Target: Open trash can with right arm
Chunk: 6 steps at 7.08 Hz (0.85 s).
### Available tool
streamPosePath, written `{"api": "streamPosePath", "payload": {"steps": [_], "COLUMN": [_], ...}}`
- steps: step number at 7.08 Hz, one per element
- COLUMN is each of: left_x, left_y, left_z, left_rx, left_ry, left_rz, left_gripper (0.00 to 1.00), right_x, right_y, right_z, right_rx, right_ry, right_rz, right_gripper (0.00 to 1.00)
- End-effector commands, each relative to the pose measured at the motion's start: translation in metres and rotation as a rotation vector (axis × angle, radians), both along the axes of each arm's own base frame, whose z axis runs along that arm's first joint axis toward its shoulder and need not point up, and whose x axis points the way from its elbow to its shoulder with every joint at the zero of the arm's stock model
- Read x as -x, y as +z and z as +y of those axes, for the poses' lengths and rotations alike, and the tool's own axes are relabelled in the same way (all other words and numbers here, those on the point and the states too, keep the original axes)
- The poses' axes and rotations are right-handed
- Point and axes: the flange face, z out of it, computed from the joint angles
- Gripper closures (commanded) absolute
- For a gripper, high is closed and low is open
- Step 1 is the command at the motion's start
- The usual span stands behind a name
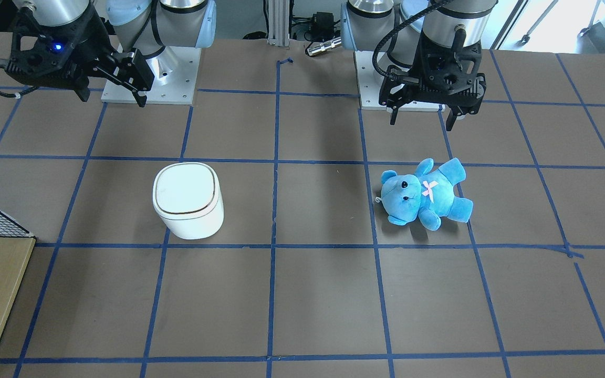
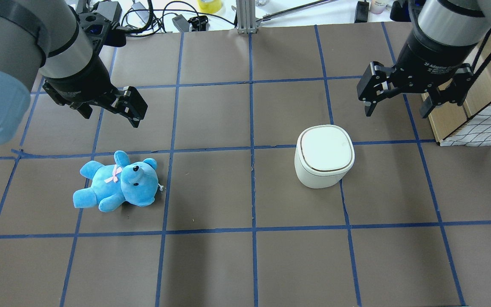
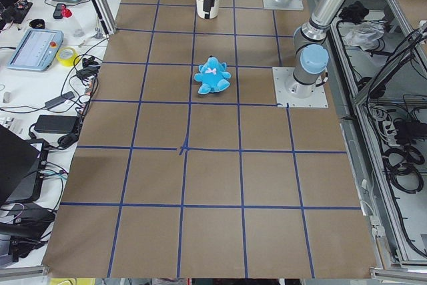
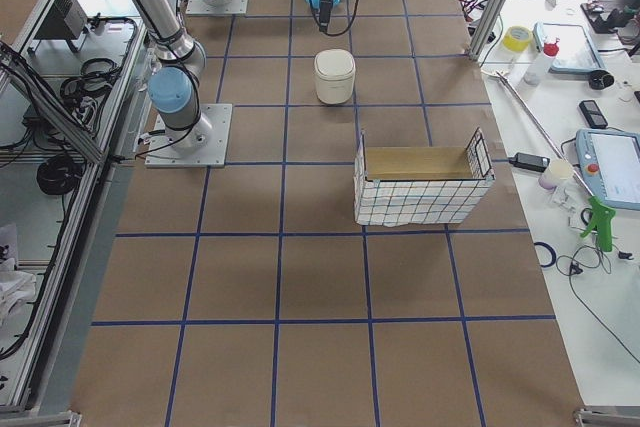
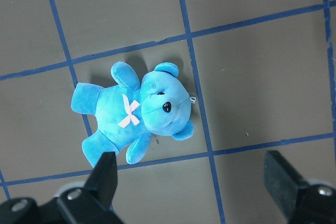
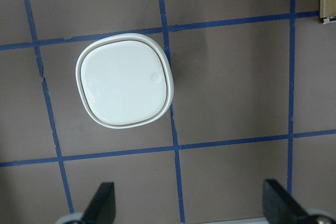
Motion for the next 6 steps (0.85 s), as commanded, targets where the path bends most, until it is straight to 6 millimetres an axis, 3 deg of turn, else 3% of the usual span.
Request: {"api": "streamPosePath", "payload": {"steps": [1,4,5,6], "left_x": [0.0,0.0,0.0,0.0], "left_y": [0.0,0.0,0.0,0.0], "left_z": [0.0,0.0,0.0,0.0], "left_rx": [0.0,0.0,0.0,0.0], "left_ry": [0.0,0.0,0.0,0.0], "left_rz": [0.0,0.0,0.0,0.0], "left_gripper": [0.0,0.0,0.0,0.0], "right_x": [0.0,-0.001,-0.001,0.0], "right_y": [-0.001,-0.001,-0.004,-0.006], "right_z": [0.0,-0.002,-0.004,-0.01], "right_rx": [0.0,0.016,0.011,0.025], "right_ry": [-0.008,-0.01,-0.007,-0.004], "right_rz": [0.008,0.002,-0.001,0.002], "right_gripper": [0.0,0.0,0.11,0.35]}}
